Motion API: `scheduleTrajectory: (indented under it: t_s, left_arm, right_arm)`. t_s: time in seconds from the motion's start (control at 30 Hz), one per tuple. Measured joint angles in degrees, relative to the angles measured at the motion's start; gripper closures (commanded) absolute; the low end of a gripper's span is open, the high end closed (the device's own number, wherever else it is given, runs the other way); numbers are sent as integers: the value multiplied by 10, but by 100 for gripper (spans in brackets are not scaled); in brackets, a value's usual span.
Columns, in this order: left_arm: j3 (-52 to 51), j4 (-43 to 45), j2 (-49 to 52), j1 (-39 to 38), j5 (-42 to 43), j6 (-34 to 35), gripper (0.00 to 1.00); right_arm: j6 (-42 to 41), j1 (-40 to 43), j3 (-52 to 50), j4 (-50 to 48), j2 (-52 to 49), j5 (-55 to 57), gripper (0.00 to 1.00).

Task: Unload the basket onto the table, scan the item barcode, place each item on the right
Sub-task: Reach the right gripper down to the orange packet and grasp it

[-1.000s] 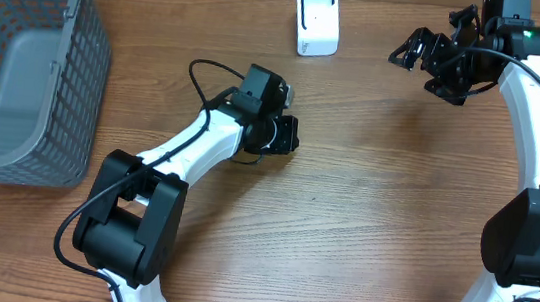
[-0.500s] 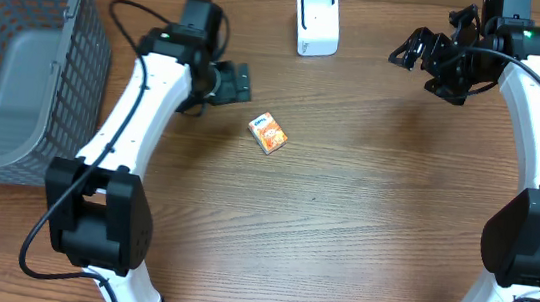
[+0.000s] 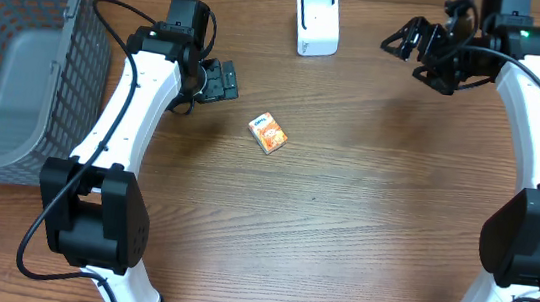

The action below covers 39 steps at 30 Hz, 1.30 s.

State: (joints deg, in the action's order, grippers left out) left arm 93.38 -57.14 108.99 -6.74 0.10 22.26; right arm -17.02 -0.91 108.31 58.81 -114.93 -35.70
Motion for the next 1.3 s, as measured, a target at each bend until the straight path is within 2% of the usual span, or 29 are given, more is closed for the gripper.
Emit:
scheduleTrajectory:
  t_s: [0.03, 0.2, 0.33, 0.37, 0.63, 0.87, 1.03, 1.3]
  left_arm:
    - [0, 0, 0, 0, 0, 0, 0]
    - [0, 0, 0, 0, 0, 0, 0]
    - [0, 0, 0, 0, -1, 0, 0]
    - [0, 0, 0, 0, -2, 0, 0]
    - [0, 1, 0, 0, -4, 0, 0]
    - [0, 1, 0, 0, -4, 0, 0]
    - [0, 1, 0, 0, -8, 0, 0]
    - [0, 1, 0, 0, -8, 0, 0]
  right_arm:
    - [10, -9, -1, 1, 0, -1, 13]
    - [45, -99, -41, -8, 0, 46, 24]
    - [61, -194, -94, -47, 0, 118, 48]
    - [66, -216, -104, -57, 0, 135, 51]
    - [78, -332, -146, -155, -1, 203, 51]
    - [92, -397, -201, -244, -1, 268, 53]
    - [96, -429, -231, -282, -1, 325, 60]
    - [96, -434, -270, -328, -1, 387, 59]
